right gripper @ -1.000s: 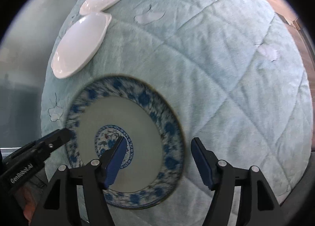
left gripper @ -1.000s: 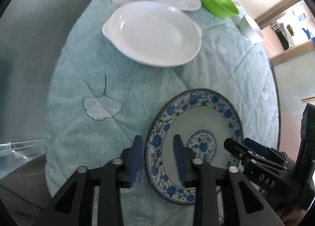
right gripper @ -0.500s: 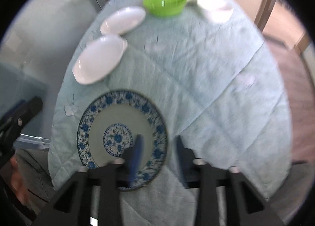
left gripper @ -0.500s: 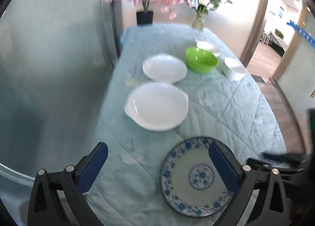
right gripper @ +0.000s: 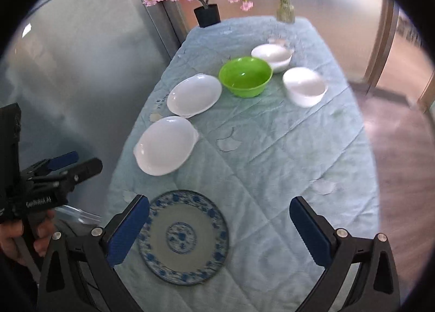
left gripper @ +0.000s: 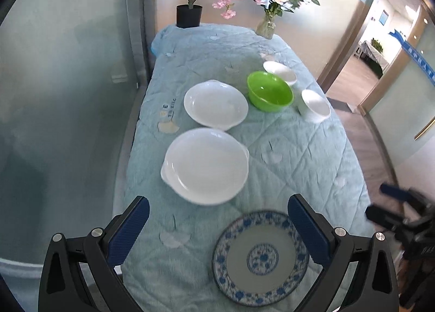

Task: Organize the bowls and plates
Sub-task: 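Move both grippers to the rim of the white handled oval dish, then close both grippers side by side on the dish rim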

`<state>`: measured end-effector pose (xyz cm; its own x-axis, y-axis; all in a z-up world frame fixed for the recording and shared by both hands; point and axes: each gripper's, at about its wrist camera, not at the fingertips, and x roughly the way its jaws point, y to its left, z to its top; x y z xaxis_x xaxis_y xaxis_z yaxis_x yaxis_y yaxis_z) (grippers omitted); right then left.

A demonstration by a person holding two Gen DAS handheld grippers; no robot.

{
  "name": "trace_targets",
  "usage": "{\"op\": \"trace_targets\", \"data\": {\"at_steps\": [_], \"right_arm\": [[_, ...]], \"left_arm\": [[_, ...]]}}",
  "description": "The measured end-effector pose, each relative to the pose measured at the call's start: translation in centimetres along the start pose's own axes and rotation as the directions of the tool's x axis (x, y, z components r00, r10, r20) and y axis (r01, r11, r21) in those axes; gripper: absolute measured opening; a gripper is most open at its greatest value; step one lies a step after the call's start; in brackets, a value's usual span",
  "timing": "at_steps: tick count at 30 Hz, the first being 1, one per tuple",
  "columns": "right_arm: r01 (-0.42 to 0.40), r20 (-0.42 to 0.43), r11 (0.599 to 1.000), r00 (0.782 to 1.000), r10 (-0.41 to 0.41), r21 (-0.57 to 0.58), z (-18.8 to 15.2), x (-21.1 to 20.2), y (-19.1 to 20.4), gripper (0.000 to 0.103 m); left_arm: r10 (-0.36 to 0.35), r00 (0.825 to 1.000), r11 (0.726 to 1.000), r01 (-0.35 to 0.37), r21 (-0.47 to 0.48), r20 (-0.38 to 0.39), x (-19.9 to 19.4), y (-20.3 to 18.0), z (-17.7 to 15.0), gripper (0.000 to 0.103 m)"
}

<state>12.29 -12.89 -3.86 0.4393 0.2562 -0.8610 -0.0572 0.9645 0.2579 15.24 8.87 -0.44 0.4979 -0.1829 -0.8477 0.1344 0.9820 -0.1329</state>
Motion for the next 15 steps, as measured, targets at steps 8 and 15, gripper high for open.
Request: {"op": "trace_targets", "data": {"at_steps": [8,15], "right_arm": [[-0.089,-0.104,0.995,0.99,0.092,0.041,3.3,6.7,0.9,0.103],[-0.086,-0.137,0.996,0.987,0.084,-0.005,7.4,11.7,2.1,0.103]], "left_arm": [[-0.042,0.994,0.996,0.033,-0.087,-0.101,6.1,5.1,5.3,0.102],[-0.054,0.981,0.998,0.046,-0.047,-0.184,12.1,7.3,7.3,0.102]]}}
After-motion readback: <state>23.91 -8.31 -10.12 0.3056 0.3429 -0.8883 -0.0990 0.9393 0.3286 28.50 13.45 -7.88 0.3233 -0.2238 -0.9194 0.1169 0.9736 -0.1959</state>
